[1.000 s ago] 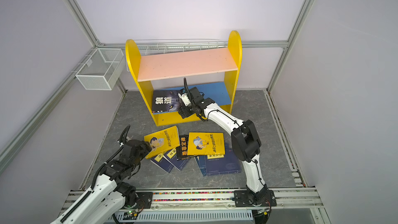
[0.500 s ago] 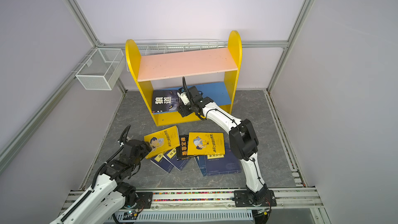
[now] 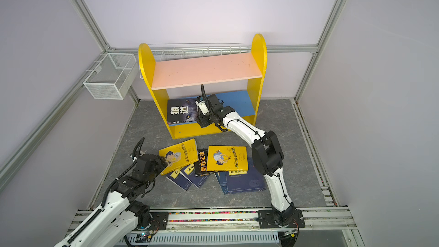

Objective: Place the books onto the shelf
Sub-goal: 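Lay the wolf-eye book on the purple book and open the right gripper, then reach both grippers to the yellow cartoon book and grasp its edge with the right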

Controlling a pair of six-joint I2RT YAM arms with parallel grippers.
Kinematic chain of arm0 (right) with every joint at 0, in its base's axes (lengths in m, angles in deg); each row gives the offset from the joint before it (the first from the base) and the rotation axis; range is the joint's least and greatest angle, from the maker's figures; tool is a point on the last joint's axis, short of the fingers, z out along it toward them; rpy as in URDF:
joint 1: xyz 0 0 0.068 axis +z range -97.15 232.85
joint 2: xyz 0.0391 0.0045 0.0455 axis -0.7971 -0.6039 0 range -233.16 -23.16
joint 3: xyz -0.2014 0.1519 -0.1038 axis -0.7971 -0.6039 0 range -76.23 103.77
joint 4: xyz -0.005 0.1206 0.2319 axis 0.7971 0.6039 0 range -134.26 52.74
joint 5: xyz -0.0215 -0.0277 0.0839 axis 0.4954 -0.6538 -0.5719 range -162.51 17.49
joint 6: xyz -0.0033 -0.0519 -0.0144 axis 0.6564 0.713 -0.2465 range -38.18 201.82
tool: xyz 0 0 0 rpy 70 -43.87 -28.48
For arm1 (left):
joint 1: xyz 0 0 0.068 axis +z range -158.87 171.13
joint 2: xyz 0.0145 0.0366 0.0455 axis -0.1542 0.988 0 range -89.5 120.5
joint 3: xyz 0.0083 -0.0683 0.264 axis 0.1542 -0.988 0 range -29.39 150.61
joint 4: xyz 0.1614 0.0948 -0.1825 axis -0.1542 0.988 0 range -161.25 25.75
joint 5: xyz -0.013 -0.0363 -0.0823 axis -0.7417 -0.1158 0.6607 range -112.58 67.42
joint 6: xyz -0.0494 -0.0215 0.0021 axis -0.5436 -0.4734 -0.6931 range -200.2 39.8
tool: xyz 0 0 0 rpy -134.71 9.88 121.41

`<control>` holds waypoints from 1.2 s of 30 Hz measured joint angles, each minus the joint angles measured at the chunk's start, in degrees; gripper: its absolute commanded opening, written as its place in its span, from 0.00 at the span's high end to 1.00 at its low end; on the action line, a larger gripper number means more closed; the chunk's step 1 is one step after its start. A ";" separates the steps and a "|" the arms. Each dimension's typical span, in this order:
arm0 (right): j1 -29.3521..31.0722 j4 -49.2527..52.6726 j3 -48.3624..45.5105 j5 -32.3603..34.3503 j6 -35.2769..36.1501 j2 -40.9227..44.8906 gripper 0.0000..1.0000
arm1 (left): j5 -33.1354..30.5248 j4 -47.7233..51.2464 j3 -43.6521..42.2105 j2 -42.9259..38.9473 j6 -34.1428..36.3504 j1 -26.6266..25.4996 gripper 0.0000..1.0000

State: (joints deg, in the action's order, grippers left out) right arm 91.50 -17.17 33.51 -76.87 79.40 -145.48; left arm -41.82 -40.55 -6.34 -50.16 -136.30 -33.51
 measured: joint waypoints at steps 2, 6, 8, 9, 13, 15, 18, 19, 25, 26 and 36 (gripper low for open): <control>0.00 -0.13 0.11 0.00 -0.57 -0.09 0.32 | -0.02 0.00 0.00 0.04 0.00 0.00 0.21; -0.04 -0.28 0.35 0.00 -1.49 -0.28 0.32 | 0.00 0.00 0.00 0.07 0.02 0.00 0.21; -0.04 -0.35 0.37 0.00 -1.97 -0.33 0.32 | 0.00 0.00 0.00 0.07 0.02 0.00 0.21; -0.04 -0.35 0.37 0.00 -2.12 -0.33 0.32 | 0.00 0.00 0.00 0.07 0.02 0.00 0.21; -0.04 -0.52 0.37 0.00 -2.99 -0.33 0.32 | 0.00 -0.02 0.00 0.04 0.02 0.00 0.21; -0.04 -0.70 0.37 0.00 -3.52 -0.39 0.32 | 0.00 -0.02 0.00 0.07 0.02 0.00 0.21; -0.04 -1.05 0.37 0.02 -4.20 -0.48 0.32 | 0.00 -0.07 0.00 0.04 0.02 0.00 0.21; -0.04 -1.16 0.37 0.02 -4.46 -0.48 0.31 | 0.00 -0.11 0.00 0.04 0.02 0.00 0.21; 0.07 -1.49 0.28 0.07 -5.22 -0.50 0.29 | 0.00 -0.22 0.00 0.04 0.04 0.00 0.21; 0.09 -1.70 0.15 0.07 -5.33 -0.48 0.28 | 0.00 -0.22 0.00 0.02 0.04 0.00 0.21; 1.42 -8.52 -13.97 4.02 -6.47 9.11 0.17 | 1.53 -0.87 1.60 1.66 5.01 -0.15 0.20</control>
State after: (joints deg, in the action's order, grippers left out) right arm 92.92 -25.70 19.54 -72.85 72.94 -136.36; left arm -40.29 -41.43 -4.75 -48.50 -131.29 -33.67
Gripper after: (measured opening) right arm 0.833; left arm 0.796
